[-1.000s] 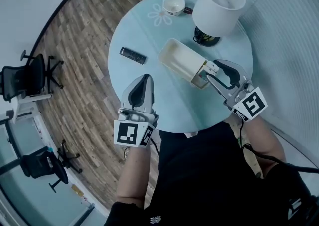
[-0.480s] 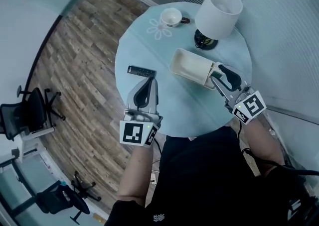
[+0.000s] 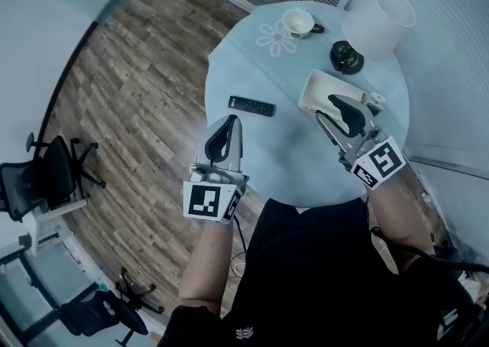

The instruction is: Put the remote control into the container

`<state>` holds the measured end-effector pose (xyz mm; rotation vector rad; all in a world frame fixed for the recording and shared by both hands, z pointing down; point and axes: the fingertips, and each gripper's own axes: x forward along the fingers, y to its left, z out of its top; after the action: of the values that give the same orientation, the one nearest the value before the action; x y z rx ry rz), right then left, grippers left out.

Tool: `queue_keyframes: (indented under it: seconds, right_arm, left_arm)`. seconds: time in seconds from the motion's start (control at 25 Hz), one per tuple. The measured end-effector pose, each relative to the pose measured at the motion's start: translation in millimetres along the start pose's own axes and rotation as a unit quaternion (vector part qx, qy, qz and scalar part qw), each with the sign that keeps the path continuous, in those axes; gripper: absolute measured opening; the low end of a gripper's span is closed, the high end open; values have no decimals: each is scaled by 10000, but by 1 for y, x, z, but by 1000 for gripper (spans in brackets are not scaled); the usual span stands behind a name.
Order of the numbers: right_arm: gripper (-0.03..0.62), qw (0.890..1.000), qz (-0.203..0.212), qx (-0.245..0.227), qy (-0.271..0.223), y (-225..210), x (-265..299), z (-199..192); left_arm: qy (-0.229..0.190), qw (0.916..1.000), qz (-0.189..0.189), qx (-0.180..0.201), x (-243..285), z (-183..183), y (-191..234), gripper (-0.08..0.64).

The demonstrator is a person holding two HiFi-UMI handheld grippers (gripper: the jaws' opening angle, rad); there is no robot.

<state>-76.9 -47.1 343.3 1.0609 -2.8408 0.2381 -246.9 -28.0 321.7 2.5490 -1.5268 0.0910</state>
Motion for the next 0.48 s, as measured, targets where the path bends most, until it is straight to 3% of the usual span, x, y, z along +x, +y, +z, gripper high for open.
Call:
queue_keyframes:
  seconds: [0.2, 0.48]
  right_arm:
    - [172, 9995, 263, -103, 174, 29, 45, -11]
    - [187, 9959, 731, -147, 507, 58, 97, -37]
  left_arm:
    - [87, 9997, 164, -168, -16, -20, 44, 0]
    - [290, 9991, 253, -205, -21, -47, 73, 0]
